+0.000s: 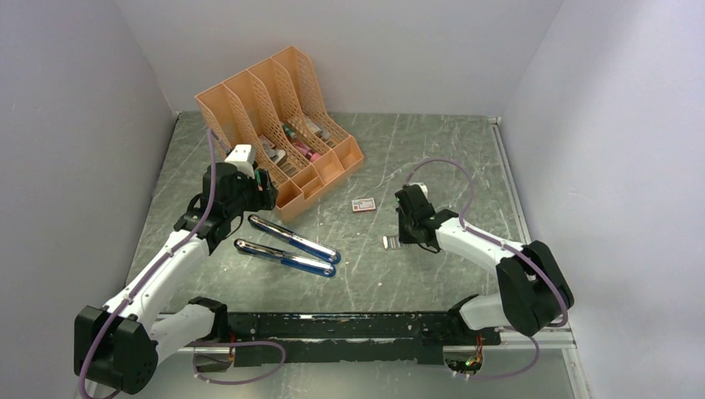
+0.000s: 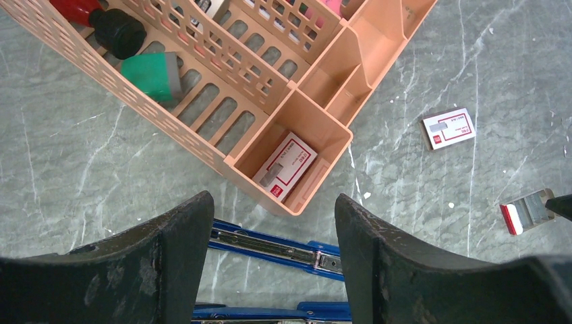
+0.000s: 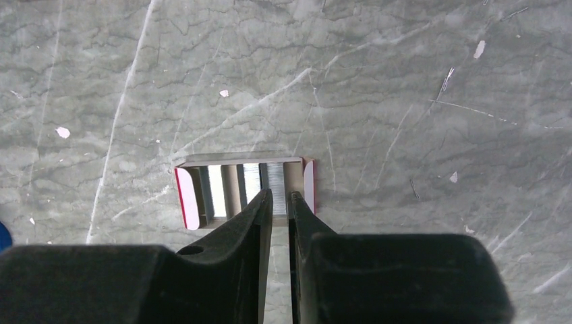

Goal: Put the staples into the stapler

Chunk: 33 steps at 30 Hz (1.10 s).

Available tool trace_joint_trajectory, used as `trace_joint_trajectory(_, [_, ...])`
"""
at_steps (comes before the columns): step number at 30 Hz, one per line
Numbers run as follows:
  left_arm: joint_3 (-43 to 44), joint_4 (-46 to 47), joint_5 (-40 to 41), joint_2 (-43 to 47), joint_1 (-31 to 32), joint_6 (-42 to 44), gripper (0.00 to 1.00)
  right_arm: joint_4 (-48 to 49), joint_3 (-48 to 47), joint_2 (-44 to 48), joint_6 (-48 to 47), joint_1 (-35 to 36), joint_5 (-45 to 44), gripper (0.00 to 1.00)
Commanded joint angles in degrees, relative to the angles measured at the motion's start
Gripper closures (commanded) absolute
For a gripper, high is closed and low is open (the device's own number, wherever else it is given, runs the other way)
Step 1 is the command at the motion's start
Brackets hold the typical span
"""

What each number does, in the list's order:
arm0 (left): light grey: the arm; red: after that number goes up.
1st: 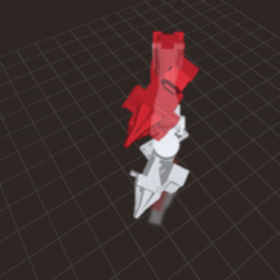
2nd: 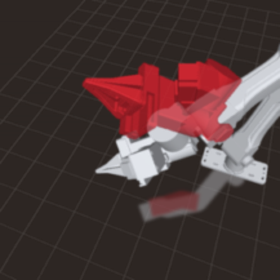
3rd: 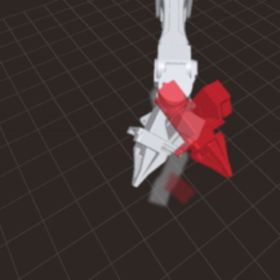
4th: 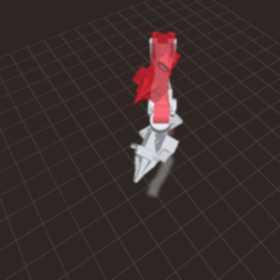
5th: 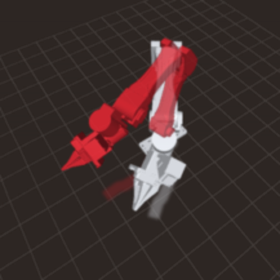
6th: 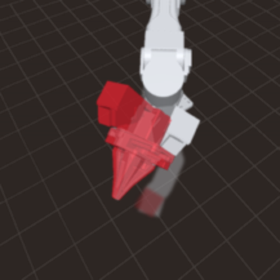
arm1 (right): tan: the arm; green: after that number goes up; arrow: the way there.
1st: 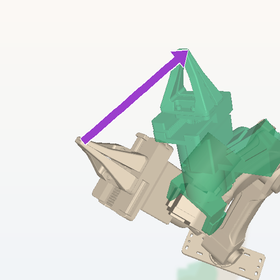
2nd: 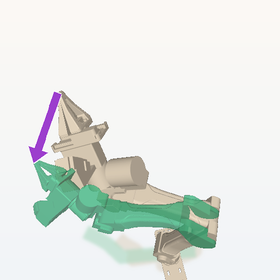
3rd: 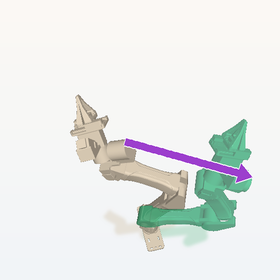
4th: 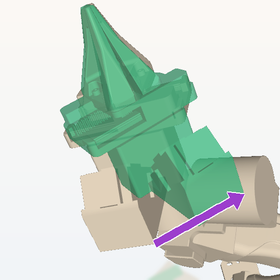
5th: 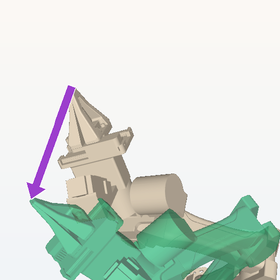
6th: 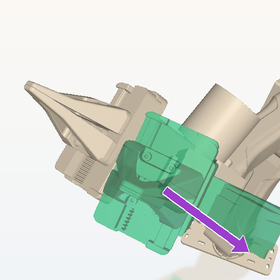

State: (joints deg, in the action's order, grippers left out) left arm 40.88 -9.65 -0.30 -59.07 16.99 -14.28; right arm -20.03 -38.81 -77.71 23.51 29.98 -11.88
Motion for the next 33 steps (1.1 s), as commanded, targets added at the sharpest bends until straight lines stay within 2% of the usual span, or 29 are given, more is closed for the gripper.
trace_joint_trajectory(1, [1.9,1.8,-1.0,0.3,-0.6,0.2,0.29,-0.2,0.8,-1.0,-0.1,-0.7,1.1,0.82])
trace_joint_trajectory(29, [2.0,2.0,-1.0,0.6,-0.6,0.2,0.29,-1.7,0.8,-3.4,1.0,-1.1,3.0,0.83])
trace_joint_trajectory(33, [2.0,1.9,-1.0,0.7,-0.6,0.2,0.29,-1.3,0.8,-3.9,0.9,-1.2,3.1,0.87])
